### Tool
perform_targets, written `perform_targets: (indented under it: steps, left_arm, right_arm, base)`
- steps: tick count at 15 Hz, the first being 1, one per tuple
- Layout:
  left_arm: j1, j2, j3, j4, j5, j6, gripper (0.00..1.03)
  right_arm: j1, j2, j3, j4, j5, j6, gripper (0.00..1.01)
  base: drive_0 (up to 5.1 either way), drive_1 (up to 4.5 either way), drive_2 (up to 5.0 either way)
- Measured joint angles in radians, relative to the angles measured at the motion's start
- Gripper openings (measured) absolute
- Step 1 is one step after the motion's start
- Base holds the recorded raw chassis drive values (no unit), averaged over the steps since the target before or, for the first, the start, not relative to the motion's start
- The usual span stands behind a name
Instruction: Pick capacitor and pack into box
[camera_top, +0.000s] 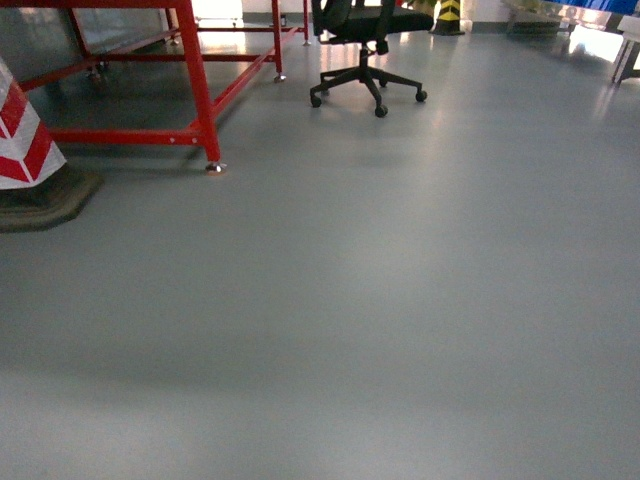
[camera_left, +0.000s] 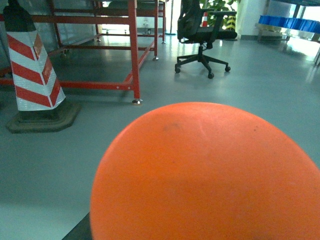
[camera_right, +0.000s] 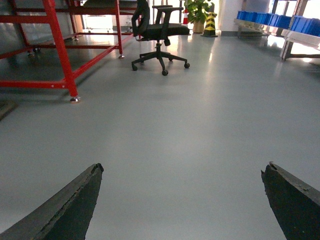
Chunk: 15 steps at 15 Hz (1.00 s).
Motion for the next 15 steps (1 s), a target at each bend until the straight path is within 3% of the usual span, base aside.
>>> perform_targets:
  steps: [15]
  left_arm:
    - [0.0, 0.0, 0.0, -0.002, 0.0, 0.0, 0.43]
  right_arm:
    - [0.0, 0.0, 0.0, 0.006, 0.0, 0.0, 0.98]
  base:
    - [-5.0, 2.42, 2.4]
